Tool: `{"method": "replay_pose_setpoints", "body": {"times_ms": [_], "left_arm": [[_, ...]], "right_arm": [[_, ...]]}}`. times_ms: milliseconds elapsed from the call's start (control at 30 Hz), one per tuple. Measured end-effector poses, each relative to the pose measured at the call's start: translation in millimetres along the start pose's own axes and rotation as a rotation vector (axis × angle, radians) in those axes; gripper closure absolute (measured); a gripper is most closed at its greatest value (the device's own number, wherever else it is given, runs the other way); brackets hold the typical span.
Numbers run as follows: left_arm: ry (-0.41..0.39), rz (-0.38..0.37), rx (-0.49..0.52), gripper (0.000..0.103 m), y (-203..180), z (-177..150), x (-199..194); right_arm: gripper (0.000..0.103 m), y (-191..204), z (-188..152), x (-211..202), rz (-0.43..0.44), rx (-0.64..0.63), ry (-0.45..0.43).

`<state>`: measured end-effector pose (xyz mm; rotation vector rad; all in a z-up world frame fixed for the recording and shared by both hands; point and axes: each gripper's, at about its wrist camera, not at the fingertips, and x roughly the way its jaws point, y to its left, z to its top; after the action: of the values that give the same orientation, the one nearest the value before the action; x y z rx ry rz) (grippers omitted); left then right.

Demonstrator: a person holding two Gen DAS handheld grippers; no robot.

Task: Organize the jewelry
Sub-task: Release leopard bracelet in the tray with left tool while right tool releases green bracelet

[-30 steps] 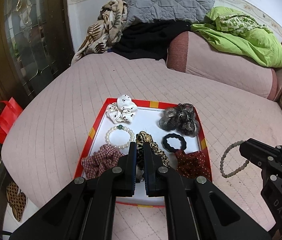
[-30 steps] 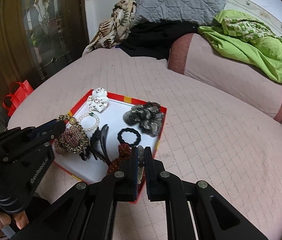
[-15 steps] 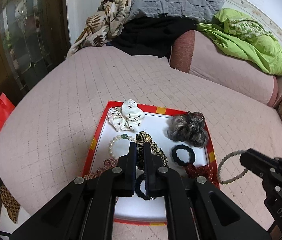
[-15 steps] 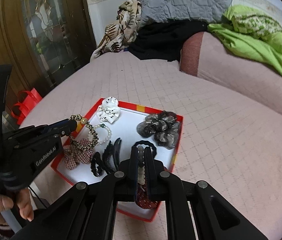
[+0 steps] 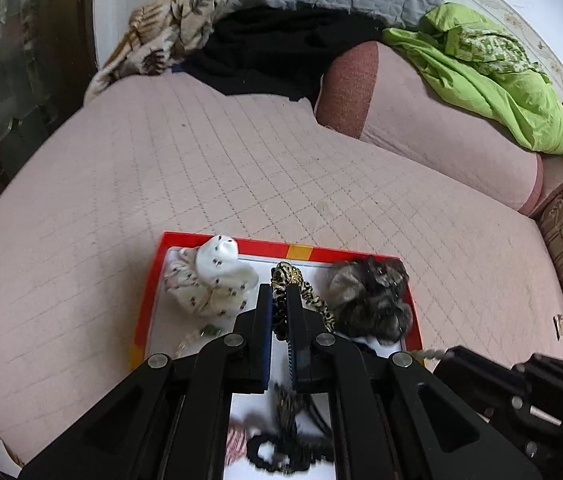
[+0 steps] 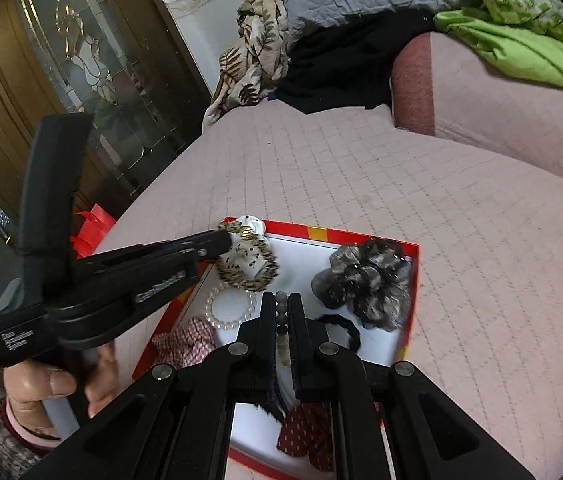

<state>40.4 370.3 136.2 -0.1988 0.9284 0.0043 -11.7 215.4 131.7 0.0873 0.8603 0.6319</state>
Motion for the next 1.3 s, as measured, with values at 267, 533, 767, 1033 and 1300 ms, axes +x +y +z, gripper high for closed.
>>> {"method": "replay_pose_setpoints", "body": {"times_ms": [267, 533, 767, 1033, 1300], "left_arm": [[0.061, 0.009, -0.031, 0.097, 18.0, 9.9, 51.4], [0.081, 0.038, -0.021, 0.097, 22.1, 4.1, 75.6], [0.059, 0.039, -0.011, 0.096, 21.7, 4.4, 71.7], [0.013, 0.056, -0.011, 0.070, 19.3, 3.9, 51.7], [-0.040, 0.097, 0.003, 0.067, 10.4, -3.5, 15.3]], "right_arm": [[0.096, -18.9, 12.2, 44.2, 0.029, 0.068, 0.043], [0.095, -24.8, 9.7, 82.1, 0.041, 0.072, 0.098], [0.095, -29.3, 1.9, 99.4, 0.017, 0.061, 0.133], [0.064, -28.8, 0.4, 94.8, 0.014, 0.041, 0.132], [0.057, -21.5, -2.4, 67.7, 0.016, 0.023, 0.098]]}}
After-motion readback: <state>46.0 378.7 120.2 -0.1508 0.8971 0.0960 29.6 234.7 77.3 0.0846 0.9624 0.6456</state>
